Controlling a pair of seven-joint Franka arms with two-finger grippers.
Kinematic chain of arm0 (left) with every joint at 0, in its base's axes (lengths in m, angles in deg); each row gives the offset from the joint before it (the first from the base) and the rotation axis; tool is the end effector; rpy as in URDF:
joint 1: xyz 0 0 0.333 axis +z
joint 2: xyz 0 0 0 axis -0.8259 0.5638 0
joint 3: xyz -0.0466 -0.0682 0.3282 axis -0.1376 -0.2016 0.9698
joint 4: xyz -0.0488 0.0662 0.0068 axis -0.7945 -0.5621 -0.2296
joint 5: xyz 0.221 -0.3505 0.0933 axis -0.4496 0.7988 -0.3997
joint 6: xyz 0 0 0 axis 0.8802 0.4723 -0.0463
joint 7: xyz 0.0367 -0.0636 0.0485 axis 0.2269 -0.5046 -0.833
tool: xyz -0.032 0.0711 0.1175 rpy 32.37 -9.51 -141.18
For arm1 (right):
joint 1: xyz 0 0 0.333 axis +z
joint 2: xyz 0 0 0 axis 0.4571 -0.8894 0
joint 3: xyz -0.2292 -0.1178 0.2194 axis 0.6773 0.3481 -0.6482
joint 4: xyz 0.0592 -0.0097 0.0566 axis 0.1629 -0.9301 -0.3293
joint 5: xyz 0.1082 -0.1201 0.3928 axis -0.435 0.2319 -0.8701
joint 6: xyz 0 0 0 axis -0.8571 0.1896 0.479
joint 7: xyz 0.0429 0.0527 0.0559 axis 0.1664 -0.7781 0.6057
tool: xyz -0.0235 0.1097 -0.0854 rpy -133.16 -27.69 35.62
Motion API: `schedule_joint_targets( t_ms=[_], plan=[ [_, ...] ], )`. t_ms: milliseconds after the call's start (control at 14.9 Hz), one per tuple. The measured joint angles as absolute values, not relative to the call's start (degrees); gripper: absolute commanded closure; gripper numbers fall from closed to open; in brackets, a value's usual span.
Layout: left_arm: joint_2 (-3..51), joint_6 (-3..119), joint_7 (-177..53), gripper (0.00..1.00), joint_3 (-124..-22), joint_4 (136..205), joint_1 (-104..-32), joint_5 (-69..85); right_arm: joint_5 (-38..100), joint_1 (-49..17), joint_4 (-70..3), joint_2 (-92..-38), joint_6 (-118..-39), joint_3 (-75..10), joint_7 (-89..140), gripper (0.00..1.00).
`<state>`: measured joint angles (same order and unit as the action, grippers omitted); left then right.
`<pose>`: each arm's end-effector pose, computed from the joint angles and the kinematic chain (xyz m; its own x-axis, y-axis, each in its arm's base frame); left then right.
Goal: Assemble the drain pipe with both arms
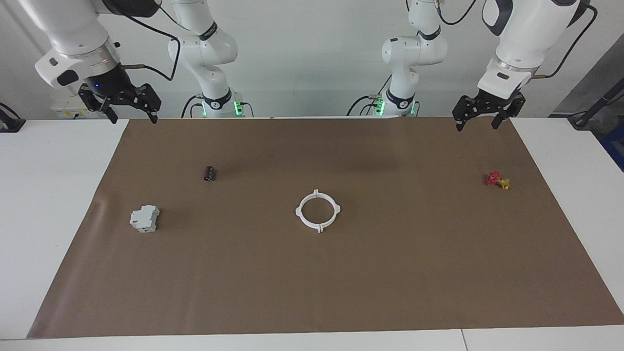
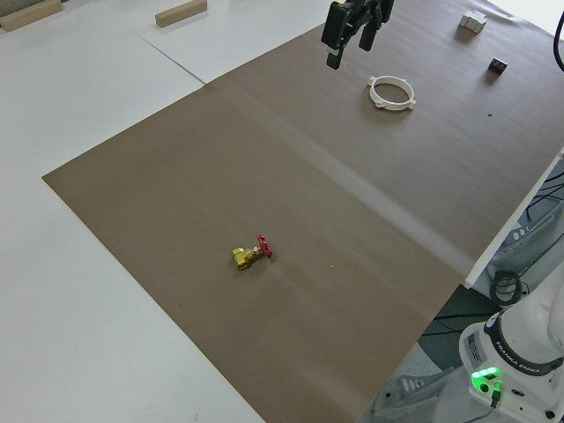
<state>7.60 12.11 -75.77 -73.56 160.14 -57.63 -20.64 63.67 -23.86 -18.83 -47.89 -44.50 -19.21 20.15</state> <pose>0.5486 -0.0451 0.5994 0.9978 -0.0660 -0.0080 -0.0664 -0.9958 -0.0634 0.5619 -0.0362 0.6346 0.9981 -0.0067 -0.0605 -0.0050 -0.9996 0.0274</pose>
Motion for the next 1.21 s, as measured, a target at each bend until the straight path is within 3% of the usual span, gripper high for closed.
schedule_joint_targets(
  t_ms=[1208],
  plan=[
    [7.6,13.6,-75.8,0.00,-73.7,161.6,-57.6,-20.6,63.7,-23.9,-18.8,-47.9,-44.5,-19.2,20.1,0.00]
  ],
)
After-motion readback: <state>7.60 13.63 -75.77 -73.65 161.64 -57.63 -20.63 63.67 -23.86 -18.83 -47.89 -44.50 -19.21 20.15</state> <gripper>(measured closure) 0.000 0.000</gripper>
